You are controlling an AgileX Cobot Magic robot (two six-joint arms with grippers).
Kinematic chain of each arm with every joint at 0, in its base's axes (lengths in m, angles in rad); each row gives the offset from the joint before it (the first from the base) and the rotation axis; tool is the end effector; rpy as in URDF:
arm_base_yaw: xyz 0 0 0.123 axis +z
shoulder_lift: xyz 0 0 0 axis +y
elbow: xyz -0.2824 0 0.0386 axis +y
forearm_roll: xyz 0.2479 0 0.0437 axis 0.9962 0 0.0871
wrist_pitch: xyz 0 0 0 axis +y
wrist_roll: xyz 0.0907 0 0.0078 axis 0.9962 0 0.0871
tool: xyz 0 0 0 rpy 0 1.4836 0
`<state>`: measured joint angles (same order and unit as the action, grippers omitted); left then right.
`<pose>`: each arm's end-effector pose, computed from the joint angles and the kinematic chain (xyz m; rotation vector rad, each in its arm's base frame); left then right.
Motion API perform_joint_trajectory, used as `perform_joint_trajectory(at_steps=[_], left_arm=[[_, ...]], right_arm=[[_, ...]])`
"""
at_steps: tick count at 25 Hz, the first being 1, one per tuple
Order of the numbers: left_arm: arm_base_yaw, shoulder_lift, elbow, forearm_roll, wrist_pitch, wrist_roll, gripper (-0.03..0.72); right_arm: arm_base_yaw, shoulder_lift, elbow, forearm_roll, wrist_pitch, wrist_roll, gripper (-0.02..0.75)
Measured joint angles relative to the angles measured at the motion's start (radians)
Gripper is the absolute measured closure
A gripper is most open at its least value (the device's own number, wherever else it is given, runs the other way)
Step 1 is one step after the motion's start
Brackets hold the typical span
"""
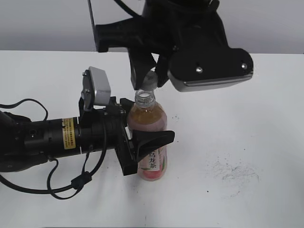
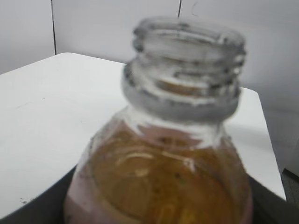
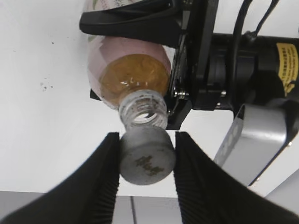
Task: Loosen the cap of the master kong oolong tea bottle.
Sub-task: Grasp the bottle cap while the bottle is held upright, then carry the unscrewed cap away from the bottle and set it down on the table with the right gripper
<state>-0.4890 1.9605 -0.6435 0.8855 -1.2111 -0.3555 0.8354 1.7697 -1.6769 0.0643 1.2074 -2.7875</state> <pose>0.2419 -0.2034 0.1283 1.0400 1.4912 -1.0241 0.2484 0.2827 0.3276 -2.7860 -0.6660 -0.3775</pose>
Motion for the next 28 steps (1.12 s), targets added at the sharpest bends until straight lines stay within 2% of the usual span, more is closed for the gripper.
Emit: perform_joint_trajectory(at_steps=[2,4,7,11,14,20,25,28], left_arm=[[0.0,0.0,0.0,0.0,0.0,0.0,0.244],[0.0,0.0,0.0,0.0,0.0,0.0,0.244],[0.0,0.0,0.0,0.0,0.0,0.0,0.244],[0.0,0.0,0.0,0.0,0.0,-0.001,0.244],[0.0,0.0,0.0,0.0,0.0,-0.001,0.244],[0.0,0.0,0.0,0.0,0.0,-0.001,0.244],[0.0,0.0,0.0,-0.004,0.0,-0.001,0.244],[0.0,0.0,0.0,-0.014,0.0,-0.003,0.244]], right_arm=[[0.0,-0.006,0.0,-0.031,0.001,0.073,0.468],[0.0,-0.007,0.0,-0.089,0.002,0.237,0.468],[-0.018,-0.007,0.0,-0.219,0.002,0.637,0.468],[-0.118,-0.003,0.017,-0.249,0.002,1.056,0.468],[-0.241,0.03,0.064,-0.202,0.002,1.303,0.468],[-0.448,0.144,0.191,0.032,0.001,1.689,0.468],[-0.481,0.218,0.352,0.059,-0.026,1.859,0.468],[-0.481,0.226,0.418,0.041,-0.129,1.994,0.468]])
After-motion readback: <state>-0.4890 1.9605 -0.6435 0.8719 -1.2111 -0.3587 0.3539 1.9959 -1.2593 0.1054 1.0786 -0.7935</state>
